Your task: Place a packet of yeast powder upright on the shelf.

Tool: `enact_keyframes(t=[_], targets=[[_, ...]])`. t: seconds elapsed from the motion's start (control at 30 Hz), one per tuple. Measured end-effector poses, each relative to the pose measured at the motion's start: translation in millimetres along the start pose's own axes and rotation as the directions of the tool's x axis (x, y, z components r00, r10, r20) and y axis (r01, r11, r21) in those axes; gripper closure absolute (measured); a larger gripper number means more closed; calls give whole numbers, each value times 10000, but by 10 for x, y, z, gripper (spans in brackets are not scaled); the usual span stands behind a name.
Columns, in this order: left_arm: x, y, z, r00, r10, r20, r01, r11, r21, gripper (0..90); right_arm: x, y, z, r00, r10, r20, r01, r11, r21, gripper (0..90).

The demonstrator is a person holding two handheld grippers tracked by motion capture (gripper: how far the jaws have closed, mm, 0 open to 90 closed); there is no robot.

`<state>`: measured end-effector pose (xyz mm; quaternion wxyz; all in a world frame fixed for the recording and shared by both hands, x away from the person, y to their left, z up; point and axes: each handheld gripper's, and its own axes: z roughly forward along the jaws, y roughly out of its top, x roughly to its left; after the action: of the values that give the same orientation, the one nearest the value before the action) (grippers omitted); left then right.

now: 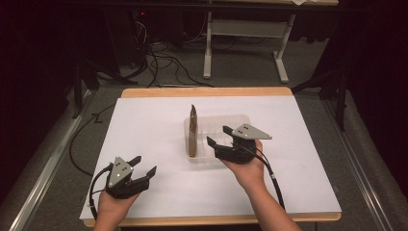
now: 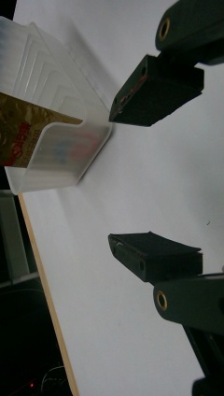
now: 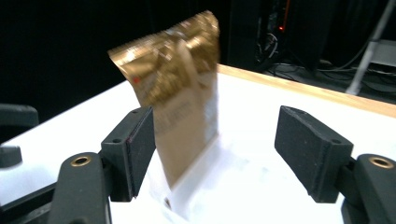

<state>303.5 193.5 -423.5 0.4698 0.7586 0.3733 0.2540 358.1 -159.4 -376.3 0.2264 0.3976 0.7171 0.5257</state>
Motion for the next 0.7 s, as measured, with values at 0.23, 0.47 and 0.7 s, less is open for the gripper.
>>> enact_keyframes(t=[0.23, 0.47, 0.7], targets=[[-4, -3, 5, 10000, 2, -12, -2, 10000, 40, 356, -196, -157, -320, 9986, -204, 495, 196, 9997, 164, 292], [-16, -11, 25, 10000, 57, -41, -56, 9999, 152, 356, -592, -433, -801, 9876, -157, 1562, 78, 9987, 511, 289], [-6, -24, 40, 10000, -31, -88, 33, 9997, 235, 356, -1024, -802, -1311, 9603, 184, 2785, -389, 9969, 681, 293]])
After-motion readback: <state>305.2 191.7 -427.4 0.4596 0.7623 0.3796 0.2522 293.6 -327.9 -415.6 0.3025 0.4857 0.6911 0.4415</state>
